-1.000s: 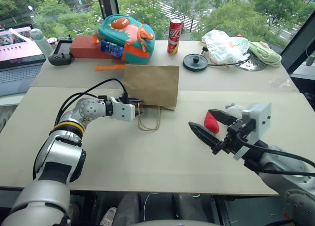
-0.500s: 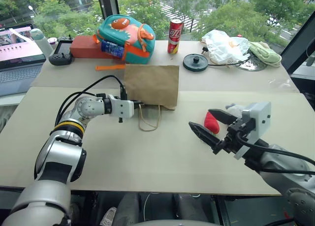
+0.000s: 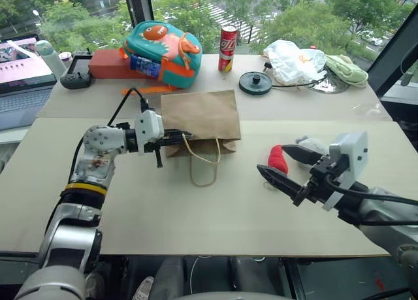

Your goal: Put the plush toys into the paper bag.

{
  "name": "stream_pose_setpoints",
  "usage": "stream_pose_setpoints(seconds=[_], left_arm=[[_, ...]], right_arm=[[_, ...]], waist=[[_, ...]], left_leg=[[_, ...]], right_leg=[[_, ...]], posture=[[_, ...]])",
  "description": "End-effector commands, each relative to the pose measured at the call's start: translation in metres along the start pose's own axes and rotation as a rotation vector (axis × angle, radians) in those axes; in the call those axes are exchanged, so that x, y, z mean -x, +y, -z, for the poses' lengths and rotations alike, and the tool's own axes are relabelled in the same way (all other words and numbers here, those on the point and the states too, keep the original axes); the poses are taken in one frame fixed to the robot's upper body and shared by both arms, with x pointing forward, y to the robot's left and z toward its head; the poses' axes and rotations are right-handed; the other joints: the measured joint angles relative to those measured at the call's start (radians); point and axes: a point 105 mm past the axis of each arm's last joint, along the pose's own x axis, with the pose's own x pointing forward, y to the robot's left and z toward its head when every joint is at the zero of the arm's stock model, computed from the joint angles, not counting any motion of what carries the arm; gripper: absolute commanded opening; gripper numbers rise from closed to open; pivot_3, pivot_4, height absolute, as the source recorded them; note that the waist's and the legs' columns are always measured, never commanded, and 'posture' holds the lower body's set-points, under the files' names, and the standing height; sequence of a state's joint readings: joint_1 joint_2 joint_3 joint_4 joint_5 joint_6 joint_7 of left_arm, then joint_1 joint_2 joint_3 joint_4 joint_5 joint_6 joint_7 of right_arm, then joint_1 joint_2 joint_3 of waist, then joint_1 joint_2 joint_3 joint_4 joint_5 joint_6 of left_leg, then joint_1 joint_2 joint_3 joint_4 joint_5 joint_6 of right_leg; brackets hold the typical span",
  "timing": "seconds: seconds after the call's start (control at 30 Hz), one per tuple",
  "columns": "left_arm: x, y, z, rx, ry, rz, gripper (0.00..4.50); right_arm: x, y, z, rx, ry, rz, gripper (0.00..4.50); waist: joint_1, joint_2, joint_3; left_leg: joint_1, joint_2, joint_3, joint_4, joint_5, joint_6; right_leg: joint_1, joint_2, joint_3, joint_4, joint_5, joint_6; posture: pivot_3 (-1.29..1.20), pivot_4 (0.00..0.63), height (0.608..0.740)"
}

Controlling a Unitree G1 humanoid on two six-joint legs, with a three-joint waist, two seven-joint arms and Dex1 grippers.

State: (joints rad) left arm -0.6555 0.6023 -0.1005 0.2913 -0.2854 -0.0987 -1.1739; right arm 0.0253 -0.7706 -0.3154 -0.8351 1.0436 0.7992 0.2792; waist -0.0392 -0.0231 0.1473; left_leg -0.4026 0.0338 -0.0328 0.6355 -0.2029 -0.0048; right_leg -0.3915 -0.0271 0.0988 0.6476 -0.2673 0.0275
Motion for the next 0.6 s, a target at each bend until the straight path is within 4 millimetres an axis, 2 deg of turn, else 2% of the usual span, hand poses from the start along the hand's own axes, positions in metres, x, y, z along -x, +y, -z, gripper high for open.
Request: stream_pose_setpoints(seconds=[0.03,0.17,0.3,0.43,0.47,0.6], left_arm=[[0.005,0.013,-0.029,0.03,-0.044,-0.08,0.05],[-0.002,0.01,-0.041,0.075,-0.075,-0.095,0.05],[-0.008,0.006,-0.044,0.09,-0.085,-0.09,0.05],[-0.011,0.006,-0.045,0.094,-0.087,-0.091,0.0],[-0.011,0.006,-0.046,0.096,-0.089,-0.09,0.0],[-0.013,0.007,-0.045,0.098,-0.089,-0.088,0.0]], right_arm=[[-0.002,0.005,0.005,-0.001,0.036,-0.046,4.5],[-0.025,0.028,0.024,-0.08,0.083,-0.147,4.5],[-0.055,0.022,0.037,-0.125,0.079,-0.072,4.5],[-0.075,0.007,0.04,-0.142,0.04,0.068,3.57],[-0.077,0.009,0.038,-0.142,0.03,0.068,3.11],[-0.083,0.016,0.035,-0.139,0.007,0.052,1.82]], waist=[[0.001,0.0,0.0],[-0.005,0.0,0.0],[-0.007,0.0,0.0],[-0.004,0.0,0.0],[-0.002,0.0,0.0],[0.0,0.0,0.0]], left_leg=[[0.001,0.0,0.0,0.0,0.0,0.0],[0.004,0.0,0.0,0.0,0.0,0.0],[0.004,0.001,0.0,0.0,0.0,0.0],[0.003,0.0,0.0,0.0,0.0,0.0],[0.003,0.0,0.0,0.0,0.0,0.0],[0.0,0.0,0.0,-0.001,0.0,0.0]], right_leg=[[0.001,0.0,0.0,-0.001,-0.001,0.002],[0.003,0.001,0.0,-0.001,-0.004,0.006],[0.003,0.001,0.001,-0.001,-0.004,0.006],[0.002,0.001,0.001,-0.001,-0.003,0.006],[0.001,0.001,0.001,-0.001,-0.003,0.005],[0.0,0.001,0.001,-0.002,0.0,0.001]], posture=[[0.0,0.15,0.739],[0.0,0.15,0.739],[0.0,0.15,0.739],[0.0,0.15,0.739],[0.0,0.15,0.739],[0.0,0.15,0.739]])
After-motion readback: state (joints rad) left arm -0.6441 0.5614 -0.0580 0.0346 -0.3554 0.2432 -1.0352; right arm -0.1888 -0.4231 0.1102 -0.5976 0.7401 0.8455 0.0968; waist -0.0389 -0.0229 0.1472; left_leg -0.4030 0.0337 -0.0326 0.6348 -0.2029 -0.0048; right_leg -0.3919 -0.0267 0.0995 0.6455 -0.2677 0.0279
